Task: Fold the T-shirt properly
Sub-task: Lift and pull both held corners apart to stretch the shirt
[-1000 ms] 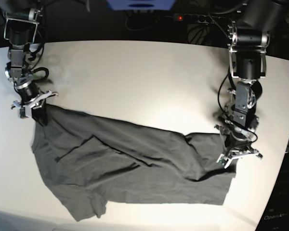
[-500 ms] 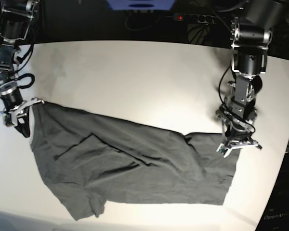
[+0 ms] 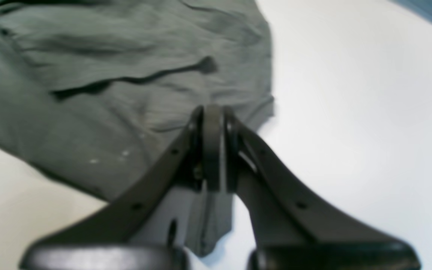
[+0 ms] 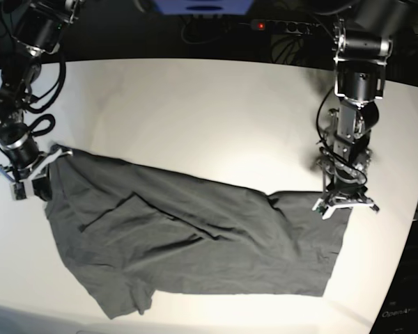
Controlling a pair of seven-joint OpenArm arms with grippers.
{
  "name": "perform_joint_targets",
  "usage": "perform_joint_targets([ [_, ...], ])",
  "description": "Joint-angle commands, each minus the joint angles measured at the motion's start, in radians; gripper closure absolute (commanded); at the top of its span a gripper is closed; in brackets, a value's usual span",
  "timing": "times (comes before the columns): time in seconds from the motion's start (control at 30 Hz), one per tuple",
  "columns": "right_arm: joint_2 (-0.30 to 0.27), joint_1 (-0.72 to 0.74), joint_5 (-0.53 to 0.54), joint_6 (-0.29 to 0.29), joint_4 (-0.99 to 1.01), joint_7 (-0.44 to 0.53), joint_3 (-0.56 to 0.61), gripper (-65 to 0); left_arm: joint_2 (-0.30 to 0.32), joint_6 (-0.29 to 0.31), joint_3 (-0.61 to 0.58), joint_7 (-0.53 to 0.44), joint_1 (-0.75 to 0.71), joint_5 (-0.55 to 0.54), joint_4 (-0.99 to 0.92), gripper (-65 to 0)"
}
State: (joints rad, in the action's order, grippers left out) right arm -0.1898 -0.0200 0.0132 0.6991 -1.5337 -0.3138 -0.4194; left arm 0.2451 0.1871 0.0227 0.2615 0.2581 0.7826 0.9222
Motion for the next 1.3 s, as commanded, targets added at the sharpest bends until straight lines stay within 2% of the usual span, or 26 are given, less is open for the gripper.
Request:
perform_joint_targets([
  [0.0, 0.003, 0.027, 0.020, -0.001, -0.026, -0.012, -0.005, -1.6, 0.006, 0.047, 0.000, 0.051, -0.013, -0.002, -0.007, -3.6],
  [0.1, 0.017, 0.059, 0.024, -0.001, -0.034, -0.147, -0.022, -1.5, 0.006, 0.047, 0.012, 0.051, -0.023, -0.001, -0.007, -3.6],
  [0.2, 0.059, 0.076, 0.067, -0.001, -0.034, -0.250, -0.078, -1.5, 0.006, 0.048, 0.050, 0.045, -0.039, 0.005, -0.005, -3.6],
  [0.4, 0.069, 0.107, 0.166, -0.001, -0.034, -0.463, -0.114, -1.5, 0.013, 0.159, 0.105, 0.040, -0.046, -0.001, -0.005, -3.5],
  [0.6, 0.095, 0.105, 0.261, -0.001, -0.032, -0.601, -0.114, -0.6, 0.015, 0.193, 0.119, 0.042, -0.081, 0.005, 0.056, -3.5],
  [0.73, 0.097, 0.107, 0.298, -0.001, -0.026, -0.649, -0.114, -0.6, 0.013, 0.217, 0.122, 0.046, -0.105, 0.005, 0.108, -3.5],
  [0.93, 0.100, 0.125, 0.311, -0.001, 0.077, -0.641, -0.109, -0.6, 0.013, 0.217, 0.124, 0.043, -0.148, 0.005, 0.140, -3.5],
  [1.03, 0.069, 0.145, 0.325, -0.001, 0.184, -0.638, -0.111, -0.6, 0.013, 0.217, 0.124, 0.043, -0.158, 0.005, 0.142, -3.5],
  [1.17, 0.039, 0.174, 0.325, -0.001, 0.302, -0.591, -0.111, -0.6, 0.017, 0.217, 0.125, 0.040, -0.171, 0.002, 0.142, -3.5],
  [1.27, -0.004, 0.191, 0.325, -0.001, 0.385, -0.552, -0.111, -0.6, 0.018, 0.217, 0.125, 0.040, -0.174, 0.005, 0.142, -3.5],
])
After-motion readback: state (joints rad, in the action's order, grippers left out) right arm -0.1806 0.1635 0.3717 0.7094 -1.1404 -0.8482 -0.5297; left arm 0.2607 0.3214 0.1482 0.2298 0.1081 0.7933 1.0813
